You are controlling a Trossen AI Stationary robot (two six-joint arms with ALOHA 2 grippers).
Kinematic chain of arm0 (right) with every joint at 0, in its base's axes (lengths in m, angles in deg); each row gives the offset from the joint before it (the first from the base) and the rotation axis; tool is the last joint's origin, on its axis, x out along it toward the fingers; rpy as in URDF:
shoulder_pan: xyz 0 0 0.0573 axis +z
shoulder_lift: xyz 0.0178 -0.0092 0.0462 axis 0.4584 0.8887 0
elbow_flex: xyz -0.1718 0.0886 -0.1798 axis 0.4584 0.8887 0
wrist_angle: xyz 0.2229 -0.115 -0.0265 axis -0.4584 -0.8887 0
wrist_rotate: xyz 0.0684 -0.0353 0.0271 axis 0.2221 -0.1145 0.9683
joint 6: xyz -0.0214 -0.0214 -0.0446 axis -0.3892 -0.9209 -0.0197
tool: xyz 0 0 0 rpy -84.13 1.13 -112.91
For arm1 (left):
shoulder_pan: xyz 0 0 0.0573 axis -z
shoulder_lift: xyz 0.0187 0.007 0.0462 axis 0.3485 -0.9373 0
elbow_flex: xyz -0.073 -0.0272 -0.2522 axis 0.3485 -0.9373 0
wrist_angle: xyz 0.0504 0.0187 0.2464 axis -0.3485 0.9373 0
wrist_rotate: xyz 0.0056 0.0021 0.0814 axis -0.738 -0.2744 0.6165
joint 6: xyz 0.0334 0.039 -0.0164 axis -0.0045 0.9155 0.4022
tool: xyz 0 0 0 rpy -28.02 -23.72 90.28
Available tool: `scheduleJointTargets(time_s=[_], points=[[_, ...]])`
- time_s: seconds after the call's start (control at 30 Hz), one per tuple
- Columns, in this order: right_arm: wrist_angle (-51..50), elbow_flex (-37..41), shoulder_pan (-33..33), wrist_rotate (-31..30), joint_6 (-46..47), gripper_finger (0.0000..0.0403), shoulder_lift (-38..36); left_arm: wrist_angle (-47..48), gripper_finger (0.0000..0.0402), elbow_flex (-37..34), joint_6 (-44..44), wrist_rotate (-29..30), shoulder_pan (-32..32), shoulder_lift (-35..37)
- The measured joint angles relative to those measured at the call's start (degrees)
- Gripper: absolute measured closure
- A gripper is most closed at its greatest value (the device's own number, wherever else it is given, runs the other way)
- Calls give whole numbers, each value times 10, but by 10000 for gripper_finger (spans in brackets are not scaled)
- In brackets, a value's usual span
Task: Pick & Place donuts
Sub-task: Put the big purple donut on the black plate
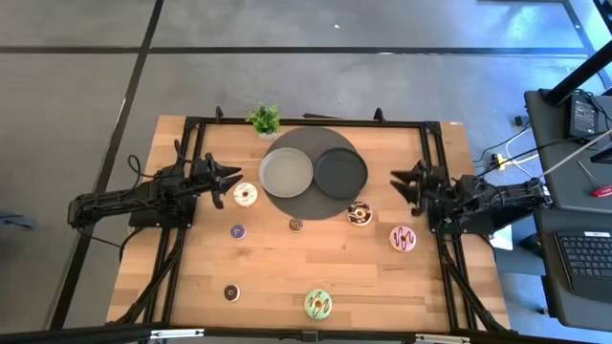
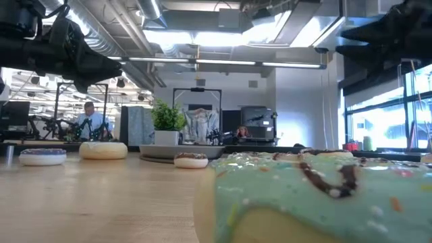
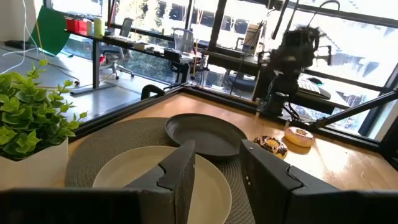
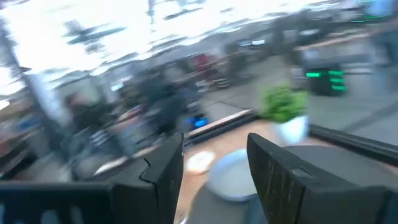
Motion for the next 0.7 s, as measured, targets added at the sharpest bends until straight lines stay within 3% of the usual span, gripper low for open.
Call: scheduleJointTargets(time_s=[0.2, 0.3, 0.37, 0.53, 0.7], points=[[-108, -139, 0, -31, 45, 226, 129, 0, 279, 0, 0, 0, 0, 0], [-223, -231, -2, -32, 97, 226, 229, 0, 279, 0, 0, 0, 0, 0], [-331, -296, -9, -28, 186, 226, 294, 0, 279, 0, -1, 0, 0, 0], [-607, -421, -21, 80, 427, 226, 436, 0, 279, 0, -8, 0, 0, 0], [-661, -433, -3, 177, 453, 226, 533, 0, 279, 0, -30, 3, 0, 0]])
